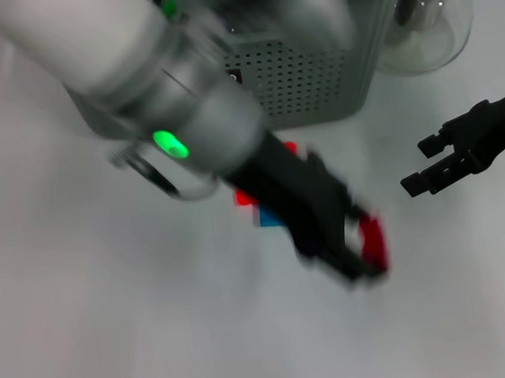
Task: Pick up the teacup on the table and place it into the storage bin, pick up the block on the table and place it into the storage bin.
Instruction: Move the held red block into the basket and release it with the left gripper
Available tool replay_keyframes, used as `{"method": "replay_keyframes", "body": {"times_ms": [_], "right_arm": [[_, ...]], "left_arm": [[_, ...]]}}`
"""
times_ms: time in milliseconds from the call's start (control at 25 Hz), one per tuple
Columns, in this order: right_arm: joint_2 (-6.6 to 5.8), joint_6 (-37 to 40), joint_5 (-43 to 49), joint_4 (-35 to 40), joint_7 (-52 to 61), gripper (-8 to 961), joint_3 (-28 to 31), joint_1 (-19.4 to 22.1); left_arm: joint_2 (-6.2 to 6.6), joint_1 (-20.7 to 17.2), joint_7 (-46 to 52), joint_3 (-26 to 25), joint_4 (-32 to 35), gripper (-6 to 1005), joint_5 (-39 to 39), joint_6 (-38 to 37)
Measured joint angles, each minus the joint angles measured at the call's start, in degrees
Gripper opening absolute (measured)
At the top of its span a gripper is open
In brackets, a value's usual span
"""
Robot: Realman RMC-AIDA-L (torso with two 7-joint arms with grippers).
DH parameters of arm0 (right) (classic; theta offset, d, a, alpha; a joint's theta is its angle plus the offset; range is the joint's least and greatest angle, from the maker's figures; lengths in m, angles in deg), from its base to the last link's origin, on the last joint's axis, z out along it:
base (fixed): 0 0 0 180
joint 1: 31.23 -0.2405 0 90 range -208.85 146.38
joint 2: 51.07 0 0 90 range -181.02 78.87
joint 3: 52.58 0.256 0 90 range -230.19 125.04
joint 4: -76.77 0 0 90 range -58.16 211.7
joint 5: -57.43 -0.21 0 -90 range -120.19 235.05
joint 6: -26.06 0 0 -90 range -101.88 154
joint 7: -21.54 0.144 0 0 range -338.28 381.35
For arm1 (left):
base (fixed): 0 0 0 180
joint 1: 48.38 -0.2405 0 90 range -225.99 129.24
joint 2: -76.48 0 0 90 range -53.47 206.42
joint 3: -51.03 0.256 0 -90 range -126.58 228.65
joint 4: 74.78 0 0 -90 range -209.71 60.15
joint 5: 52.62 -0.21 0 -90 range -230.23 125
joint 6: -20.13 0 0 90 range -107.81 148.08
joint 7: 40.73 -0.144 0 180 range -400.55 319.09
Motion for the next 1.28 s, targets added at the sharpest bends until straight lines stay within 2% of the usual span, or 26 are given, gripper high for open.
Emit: {"method": "replay_keyframes", "body": {"times_ms": [80,160,240,280,360,480,640,760,920,1120,1280], "right_arm": [[0.03,0.00,0.02,0.00,0.03,915,0.05,-0.15],[0.09,0.01,0.02,0.00,0.04,915,0.06,-0.32],[0.15,0.00,0.03,0.01,0.05,915,0.07,-0.47],[0.19,0.07,0.04,0.00,0.05,915,0.06,-0.50],[0.21,0.02,0.04,0.00,0.07,915,-0.01,-0.53],[0.21,0.03,0.05,0.00,0.12,915,-0.07,-0.40],[0.21,0.07,0.08,0.00,0.15,915,-0.09,-0.21],[0.21,0.06,0.15,0.00,0.14,915,-0.09,-0.18],[0.21,0.19,0.22,0.00,0.12,915,-0.09,-0.16],[0.21,0.08,0.73,0.00,0.12,915,-0.09,0.01],[0.21,0.11,0.83,0.00,0.14,915,-0.06,0.03]], "left_arm": [[0.16,-0.45,-0.50,-9.70,2.81,669,4.03,-3.92],[0.57,0.91,-0.68,-19.32,4.39,669,7.74,-6.07],[1.37,2.77,-0.65,-26.07,4.40,669,9.58,-5.97],[2.29,4.25,-0.50,-29.46,3.57,668,9.78,-4.48],[3.90,6.18,-0.12,-31.56,1.46,668,8.84,-0.62],[6.26,8.75,1.05,-30.59,-3.95,668,4.71,8.57],[6.92,13.58,1.42,-29.53,-14.61,669,-4.47,20.78],[6.74,17.26,1.83,-28.82,-22.06,669,-10.97,28.47],[5.70,20.27,2.74,-28.10,-28.42,668,-17.85,34.56],[4.27,20.36,2.88,-24.51,-29.13,669,-20.98,35.63],[4.02,20.18,2.90,-24.06,-28.97,731,-21.95,35.84]]}}
